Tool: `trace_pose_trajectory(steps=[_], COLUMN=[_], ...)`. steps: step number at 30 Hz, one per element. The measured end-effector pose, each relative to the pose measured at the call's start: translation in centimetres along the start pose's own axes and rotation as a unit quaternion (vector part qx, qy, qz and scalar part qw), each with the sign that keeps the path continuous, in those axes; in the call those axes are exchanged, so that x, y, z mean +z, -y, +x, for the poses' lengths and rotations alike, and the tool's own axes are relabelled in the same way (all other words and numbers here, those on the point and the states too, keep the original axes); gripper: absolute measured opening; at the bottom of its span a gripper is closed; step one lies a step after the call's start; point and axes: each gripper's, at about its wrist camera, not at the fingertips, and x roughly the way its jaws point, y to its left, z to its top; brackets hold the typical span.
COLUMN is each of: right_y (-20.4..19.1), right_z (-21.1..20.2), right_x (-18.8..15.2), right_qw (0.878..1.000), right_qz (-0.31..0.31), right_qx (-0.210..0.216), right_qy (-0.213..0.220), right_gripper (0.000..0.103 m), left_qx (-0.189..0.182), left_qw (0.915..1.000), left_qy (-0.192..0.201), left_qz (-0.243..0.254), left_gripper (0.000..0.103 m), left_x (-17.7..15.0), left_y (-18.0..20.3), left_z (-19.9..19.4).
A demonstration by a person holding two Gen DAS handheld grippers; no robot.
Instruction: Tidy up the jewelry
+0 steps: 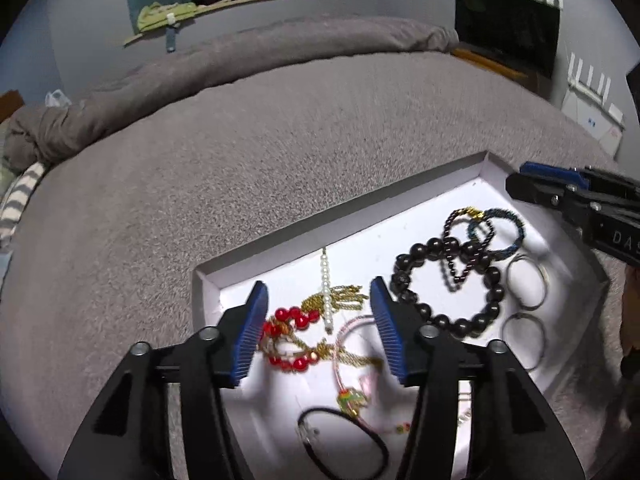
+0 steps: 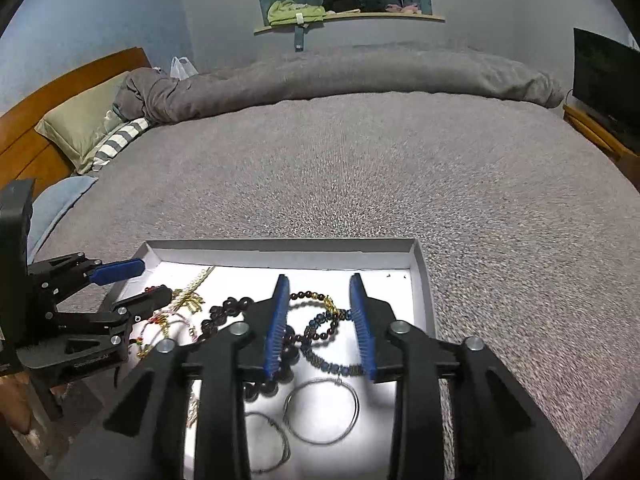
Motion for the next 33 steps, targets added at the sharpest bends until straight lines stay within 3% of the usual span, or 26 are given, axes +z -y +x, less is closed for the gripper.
trace_pose_trajectory(steps=[5, 14, 20, 27, 33], right_y=[-0.3, -1.0, -1.5, -1.8, -1.3], right_z=[-2.4, -6.3, -8.5, -9.9, -10.4], right_x=[-1.0, -3.5, -5.3, -8.7, -11.6], right_qw=[1.0, 1.0, 0.999, 0.999, 0.998], right_qz=[-0.001, -0.008, -0.02, -0.036, -0.052], right_qx=[0.001, 0.01, 0.012, 0.008, -0.011], right_qy=[0.012, 0.024, 0.028, 0.017, 0.013], right_gripper=[0.057, 0.059, 0.06, 0.069, 0.097], left_qx=[-0.005, 0.011, 0.015, 0.026, 0.064], left_qw=[0.9992, 0.997, 0.9969, 0.9961, 0.992], left_qy=[0.029, 0.054, 0.051, 0.054, 0.088], left_qz=[-0.028, -0.054, -0.057, -0.065, -0.063], left_gripper=[0.068, 0.068, 0.069, 0.08, 0.088], left_x=[-1.5, -4.7, -7.4, -10.2, -11.5], left_y=[0.4, 1.0, 1.9, 3.4, 4.0], left_z=[-3.2, -7.3, -8.7, -10.2, -10.8])
